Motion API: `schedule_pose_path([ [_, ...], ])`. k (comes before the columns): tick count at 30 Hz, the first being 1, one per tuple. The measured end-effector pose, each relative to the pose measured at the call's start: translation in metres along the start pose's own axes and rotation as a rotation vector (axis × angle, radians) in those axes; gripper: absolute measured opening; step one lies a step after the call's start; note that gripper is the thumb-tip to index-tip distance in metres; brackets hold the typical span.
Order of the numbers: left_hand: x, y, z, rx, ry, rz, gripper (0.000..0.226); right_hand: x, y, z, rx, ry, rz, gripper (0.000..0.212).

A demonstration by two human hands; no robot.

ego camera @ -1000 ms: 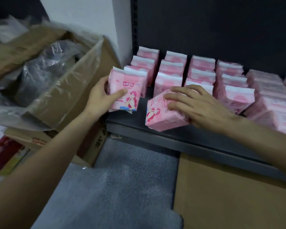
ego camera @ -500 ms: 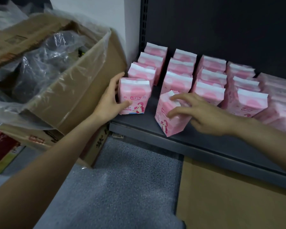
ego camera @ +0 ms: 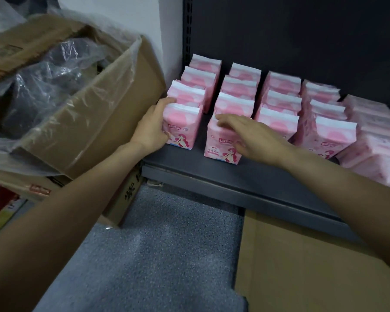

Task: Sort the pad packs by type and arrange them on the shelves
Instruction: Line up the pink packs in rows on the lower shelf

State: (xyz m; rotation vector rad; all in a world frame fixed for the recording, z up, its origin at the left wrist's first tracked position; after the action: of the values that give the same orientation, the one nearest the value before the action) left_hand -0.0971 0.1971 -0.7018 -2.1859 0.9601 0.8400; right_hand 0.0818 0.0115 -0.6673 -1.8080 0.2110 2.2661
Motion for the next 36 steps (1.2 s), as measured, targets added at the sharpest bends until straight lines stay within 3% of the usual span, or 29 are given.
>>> schedule_pose_path([
  [4, 0.000, 0.007, -0.006, 0.010, -0.031, 0.022, 0.088, 0.008, 0.000, -0.002, 0.006, -0.003, -0.028, 0.066],
  [8, -0.009, 0.020, -0.025, 0.100, -0.245, -0.007, 0.083, 0.005, 0.008, 0.001, -0.080, 0.070, -0.068, 0.060],
  [13, -0.009, 0.054, -0.083, 0.404, -0.341, -0.189, 0.041, -0.029, 0.061, 0.000, -0.175, 0.138, -0.227, 0.043],
  [16, 0.017, 0.070, -0.133, 0.637, -0.272, -0.078, 0.028, -0.052, 0.118, -0.020, -0.177, 0.152, -0.200, 0.028],
  [18, 0.053, 0.077, -0.177, 0.806, -0.196, 0.072, 0.027, -0.064, 0.177, -0.043, -0.097, 0.184, -0.158, 0.017],
  [22, 0.147, 0.091, -0.282, 1.044, -0.114, 0.362, 0.025, -0.075, 0.317, -0.096, 0.193, 0.313, 0.137, 0.028],
  [25, 0.218, 0.102, -0.360, 1.181, -0.160, 0.563, 0.027, -0.068, 0.424, -0.138, 0.382, 0.306, 0.225, 0.033],
  [30, 0.351, 0.131, -0.486, 1.086, -0.165, 0.827, 0.041, -0.058, 0.590, -0.196, 0.718, 0.198, 0.181, 0.030],
  [33, 0.428, 0.156, -0.550, 0.969, -0.129, 0.833, 0.055, -0.051, 0.669, -0.239, 0.909, 0.137, 0.044, 0.030],
  [36, 0.496, 0.176, -0.579, 0.914, -0.284, 0.800, 0.067, -0.030, 0.724, -0.290, 1.008, 0.091, -0.024, 0.039],
])
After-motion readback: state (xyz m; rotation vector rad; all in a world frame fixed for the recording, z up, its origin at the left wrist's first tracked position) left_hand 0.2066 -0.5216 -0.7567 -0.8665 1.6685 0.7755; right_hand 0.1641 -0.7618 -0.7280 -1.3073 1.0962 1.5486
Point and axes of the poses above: each hand's wrist, its own y-axis away from the middle knuckle, its own x-axis out of the palm, z = x × y, the point moved 1 cm from there along -y, towards the middle knuckle, and after that the axes turned 10 degrees about x, right-handed, at the moved point
